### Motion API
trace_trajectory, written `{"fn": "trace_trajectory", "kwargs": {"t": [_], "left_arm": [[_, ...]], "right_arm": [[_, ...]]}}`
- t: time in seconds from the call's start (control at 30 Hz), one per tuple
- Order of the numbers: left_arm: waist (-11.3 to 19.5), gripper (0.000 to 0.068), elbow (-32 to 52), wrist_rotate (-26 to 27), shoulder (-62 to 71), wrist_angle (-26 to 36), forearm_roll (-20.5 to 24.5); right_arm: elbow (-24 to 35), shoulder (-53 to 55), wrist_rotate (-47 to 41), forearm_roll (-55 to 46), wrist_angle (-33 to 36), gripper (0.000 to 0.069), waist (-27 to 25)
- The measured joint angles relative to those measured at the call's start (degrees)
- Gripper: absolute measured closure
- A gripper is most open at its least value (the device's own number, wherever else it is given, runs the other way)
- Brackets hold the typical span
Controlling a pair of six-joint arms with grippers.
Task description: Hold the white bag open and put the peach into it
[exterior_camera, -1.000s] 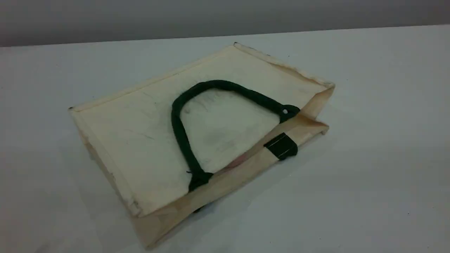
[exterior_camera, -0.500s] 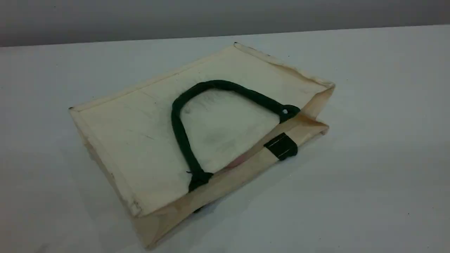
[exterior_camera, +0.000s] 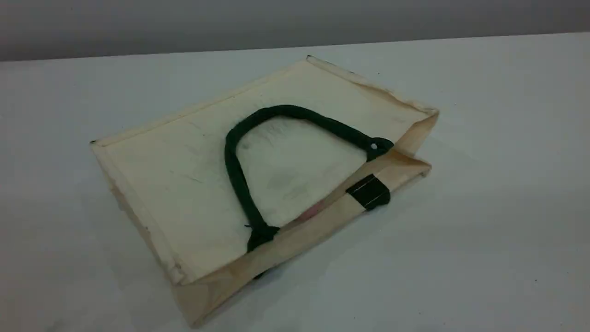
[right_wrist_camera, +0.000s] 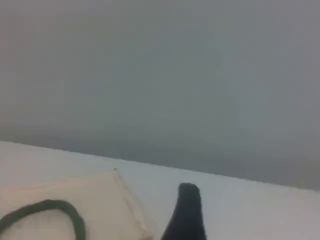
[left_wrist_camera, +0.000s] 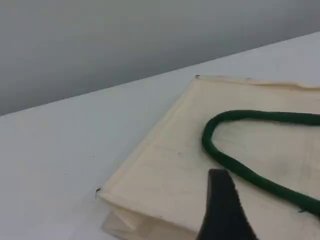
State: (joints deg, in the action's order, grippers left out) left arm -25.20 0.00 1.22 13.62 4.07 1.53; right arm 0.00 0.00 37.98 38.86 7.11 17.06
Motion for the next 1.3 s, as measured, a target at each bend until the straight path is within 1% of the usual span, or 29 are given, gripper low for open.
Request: {"fn": "trace_trajectory", "kwargs": {"t": [0.7,0.83,0.97,1.07,1.3], "left_arm": [[0.23,0.0267,0.0,0.0,0.0,-0.05,0.0],[3.18,0.0267,0.0,0.0,0.0,-0.05,0.0],[7.38,0.0267,0.0,0.0,0.0,-0.05,0.0],[11.28,0.0267,0.0,0.0,0.0,-0.05,0.0],[21.58,0.0267,0.0,0.0,0.0,-0.11,0.0]], "right_arm": [[0.0,0.0,-0.02,0.0,0.0,0.0129,0.0],[0.0,0.0,0.03,0.0,0.0,0.0129,-0.34],[0.0,0.0,0.03,0.0,0.0,0.0129,-3.16],[0.0,0.0,0.09,0.0,0.0,0.0129,-5.44],[0.0,0.0,0.09,0.0,0.0,0.0129,-10.8]]}}
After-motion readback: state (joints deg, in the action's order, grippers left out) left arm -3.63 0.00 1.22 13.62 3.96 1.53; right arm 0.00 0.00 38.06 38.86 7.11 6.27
